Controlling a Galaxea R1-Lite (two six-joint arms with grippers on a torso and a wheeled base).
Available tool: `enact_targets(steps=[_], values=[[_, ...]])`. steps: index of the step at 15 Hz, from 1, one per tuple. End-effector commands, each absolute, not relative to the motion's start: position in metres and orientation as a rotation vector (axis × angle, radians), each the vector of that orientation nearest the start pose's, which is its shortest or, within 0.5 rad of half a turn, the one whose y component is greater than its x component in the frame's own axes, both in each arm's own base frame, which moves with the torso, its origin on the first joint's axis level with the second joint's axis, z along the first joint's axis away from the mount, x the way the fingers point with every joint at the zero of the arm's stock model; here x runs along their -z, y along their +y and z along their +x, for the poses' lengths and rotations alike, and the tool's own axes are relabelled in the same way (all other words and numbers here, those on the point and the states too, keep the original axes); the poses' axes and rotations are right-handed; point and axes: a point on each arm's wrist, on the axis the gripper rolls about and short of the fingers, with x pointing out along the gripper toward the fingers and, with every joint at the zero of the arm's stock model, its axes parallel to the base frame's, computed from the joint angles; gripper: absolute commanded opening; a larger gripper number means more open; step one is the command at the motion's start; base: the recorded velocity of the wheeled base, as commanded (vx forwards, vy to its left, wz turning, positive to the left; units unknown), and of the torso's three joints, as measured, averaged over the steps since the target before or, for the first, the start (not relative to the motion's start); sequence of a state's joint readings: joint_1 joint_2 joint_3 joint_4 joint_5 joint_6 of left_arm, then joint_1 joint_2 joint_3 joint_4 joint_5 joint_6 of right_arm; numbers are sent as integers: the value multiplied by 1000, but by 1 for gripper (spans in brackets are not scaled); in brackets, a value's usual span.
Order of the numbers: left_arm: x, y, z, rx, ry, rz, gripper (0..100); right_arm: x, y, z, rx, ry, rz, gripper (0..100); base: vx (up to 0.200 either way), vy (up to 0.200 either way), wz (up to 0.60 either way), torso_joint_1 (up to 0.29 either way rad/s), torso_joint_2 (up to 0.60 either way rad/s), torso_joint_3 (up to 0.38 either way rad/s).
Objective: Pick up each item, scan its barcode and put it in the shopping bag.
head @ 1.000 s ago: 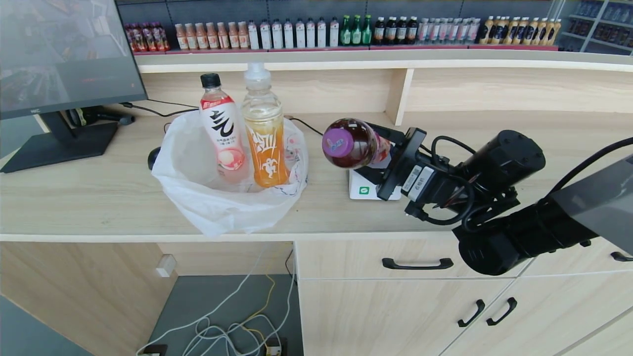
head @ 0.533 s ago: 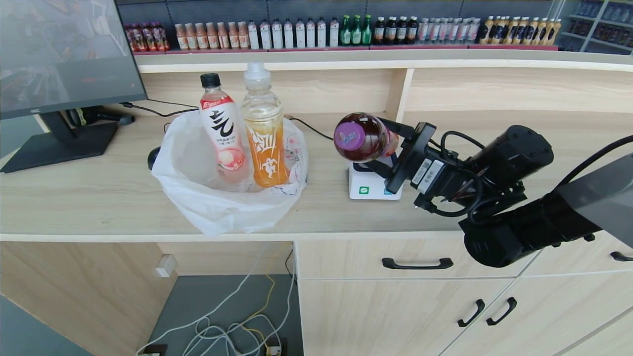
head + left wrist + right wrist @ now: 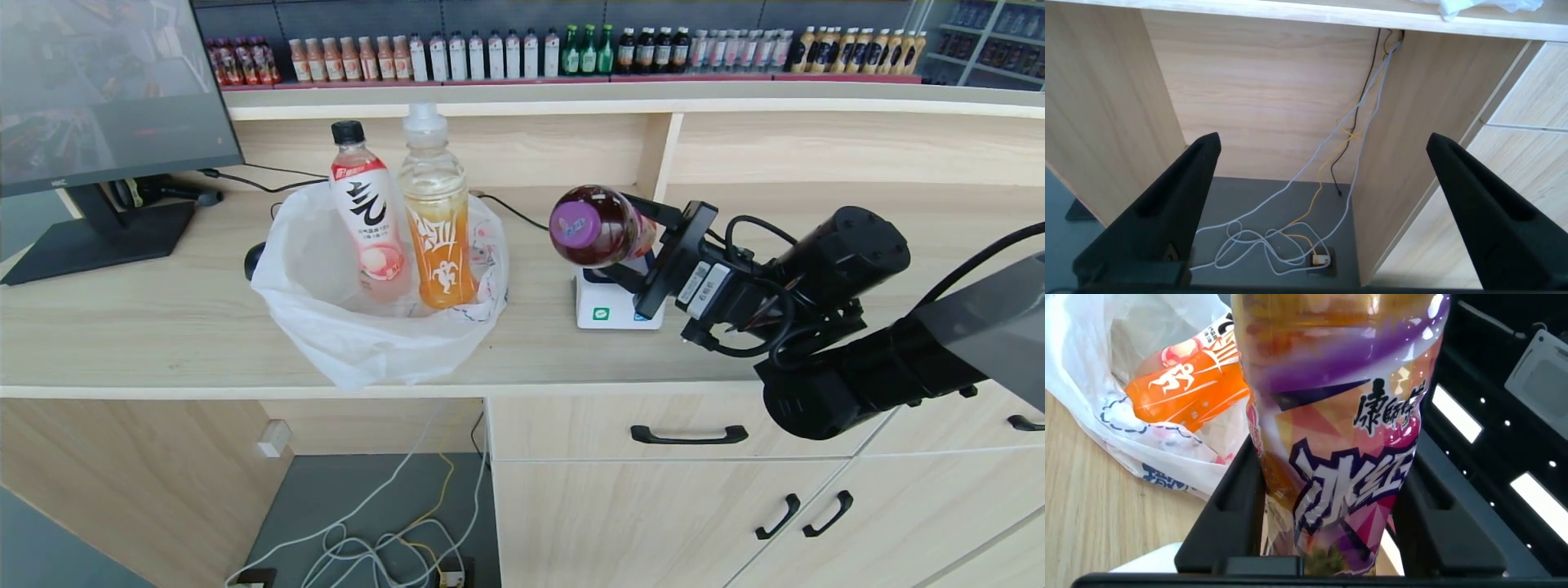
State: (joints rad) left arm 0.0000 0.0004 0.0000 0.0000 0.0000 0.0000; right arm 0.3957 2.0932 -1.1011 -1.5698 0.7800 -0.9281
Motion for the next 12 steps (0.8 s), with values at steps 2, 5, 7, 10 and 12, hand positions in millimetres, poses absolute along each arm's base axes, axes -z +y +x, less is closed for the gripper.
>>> enact_targets(steps=[2,5,7,10,12], values=[[-75,0,-23,0,0,2,100,-208,164,352,-783,-1092,-907,0,0,0,0,0,0,0],[-75,0,-23,0,0,3,100,-209,168,350,-786,-1090,-890,0,0,0,0,0,0,0],[-75,0,-23,2,0,3,100,-211,172,347,-792,-1089,-873,0,0,0,0,0,0,0],[-75,0,-23,0,0,3,100,-229,173,334,-765,-1086,-805,0,0,0,0,0,0,0],[-75,0,-23,0,0,3,100,-237,177,317,-754,-1038,-716,0,0,0,0,0,0,0]])
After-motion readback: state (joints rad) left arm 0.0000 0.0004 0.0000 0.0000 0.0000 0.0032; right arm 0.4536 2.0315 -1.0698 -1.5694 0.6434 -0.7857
